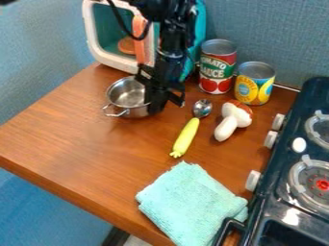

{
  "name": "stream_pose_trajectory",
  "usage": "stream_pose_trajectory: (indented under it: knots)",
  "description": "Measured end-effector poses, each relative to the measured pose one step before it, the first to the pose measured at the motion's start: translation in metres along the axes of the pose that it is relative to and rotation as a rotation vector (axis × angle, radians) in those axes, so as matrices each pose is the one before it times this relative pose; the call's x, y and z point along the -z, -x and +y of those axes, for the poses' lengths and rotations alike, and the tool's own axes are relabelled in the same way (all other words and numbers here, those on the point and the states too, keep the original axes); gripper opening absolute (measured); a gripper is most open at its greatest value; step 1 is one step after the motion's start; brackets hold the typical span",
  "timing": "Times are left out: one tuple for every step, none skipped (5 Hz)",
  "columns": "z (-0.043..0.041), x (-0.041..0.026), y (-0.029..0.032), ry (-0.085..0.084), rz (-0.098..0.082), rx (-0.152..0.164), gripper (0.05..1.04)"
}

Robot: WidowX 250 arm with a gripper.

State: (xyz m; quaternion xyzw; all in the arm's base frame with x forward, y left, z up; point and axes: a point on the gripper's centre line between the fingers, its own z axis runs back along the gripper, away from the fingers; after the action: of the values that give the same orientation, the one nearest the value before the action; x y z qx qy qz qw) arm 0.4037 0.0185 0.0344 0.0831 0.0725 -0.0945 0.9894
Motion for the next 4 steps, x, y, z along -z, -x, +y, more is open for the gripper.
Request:
stream_pose_trajectory:
  knots:
    - [-0.00414, 0.00231, -0.00270, 0.0246, -0.0092, 0.0038, 0.317]
    - [-0.00432, 0.00002, -0.00050, 0.0313, -0.0037, -0.0092, 0.628]
    - [-0.00503, 0.00791, 0.00678, 0.0258, 0.0186, -0.0200, 0.922]
    - [-0.00175, -0.02795, 0.01932, 0.0566, -0.0982, -0.0103, 1.009]
